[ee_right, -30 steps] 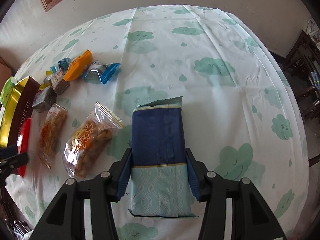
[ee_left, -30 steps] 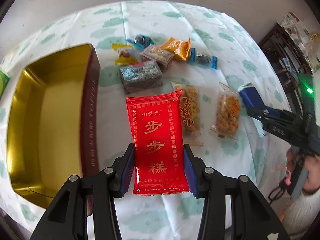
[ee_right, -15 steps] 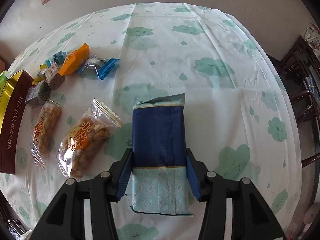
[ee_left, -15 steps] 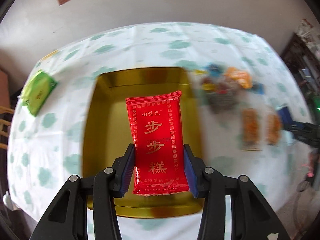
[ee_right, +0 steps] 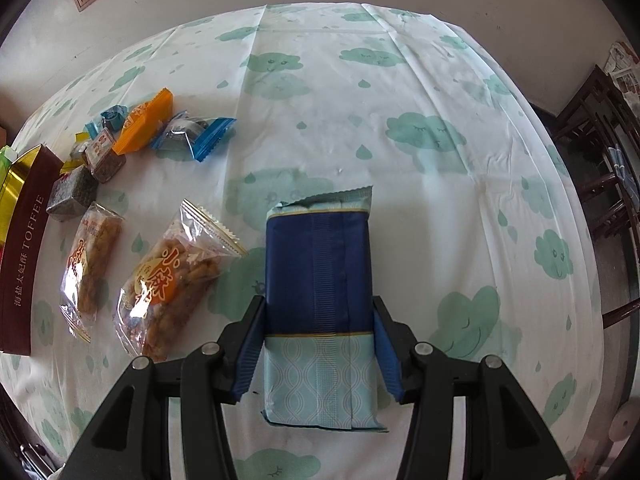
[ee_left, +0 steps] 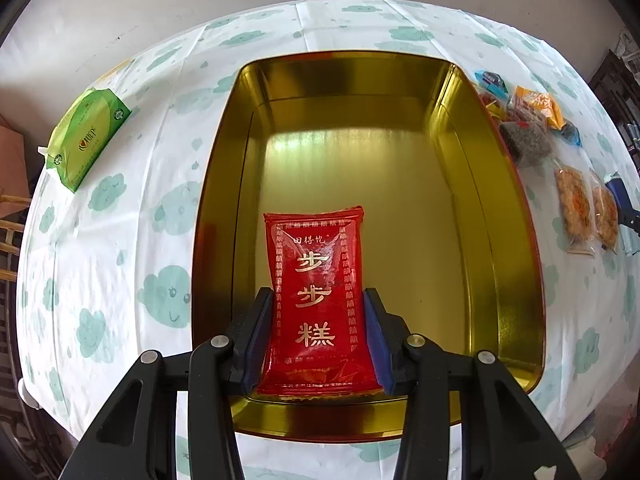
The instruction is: Organize snacks
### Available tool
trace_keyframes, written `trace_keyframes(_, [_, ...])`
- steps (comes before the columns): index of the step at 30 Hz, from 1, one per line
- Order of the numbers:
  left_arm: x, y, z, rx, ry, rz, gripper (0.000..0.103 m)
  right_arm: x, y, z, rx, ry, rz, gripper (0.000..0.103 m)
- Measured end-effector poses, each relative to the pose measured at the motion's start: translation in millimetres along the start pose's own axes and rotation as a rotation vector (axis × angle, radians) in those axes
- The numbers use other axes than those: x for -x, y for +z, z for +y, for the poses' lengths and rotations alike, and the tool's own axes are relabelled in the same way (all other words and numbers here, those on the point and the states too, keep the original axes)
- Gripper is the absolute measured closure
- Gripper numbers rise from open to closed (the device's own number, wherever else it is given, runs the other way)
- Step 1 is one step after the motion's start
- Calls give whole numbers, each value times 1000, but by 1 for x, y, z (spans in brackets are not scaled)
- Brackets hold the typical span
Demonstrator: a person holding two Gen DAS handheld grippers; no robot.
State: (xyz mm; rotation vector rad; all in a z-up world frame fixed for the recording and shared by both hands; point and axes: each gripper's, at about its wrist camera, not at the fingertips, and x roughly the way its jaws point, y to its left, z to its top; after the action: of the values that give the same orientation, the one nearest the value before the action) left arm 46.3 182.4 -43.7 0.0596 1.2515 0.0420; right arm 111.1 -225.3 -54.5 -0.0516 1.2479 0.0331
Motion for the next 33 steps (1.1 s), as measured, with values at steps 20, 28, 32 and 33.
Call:
trace_keyframes(20, [-2,-15,-4,25,-14,7,63,-1,1,0,-15,-9,8,53])
trace_keyframes(28, [0,-21,-6,65,-17,7,63,2,-2,-3,-68,-28,-12,53])
trace_keyframes(32, [2,-23,-9,71,-17,11,63,14,-2,-3,-93,-34,-50,53])
trace_keyframes(33, [2,-23,-10,74,-19,13,63,20,-1,-2,-96,-32,-67,53])
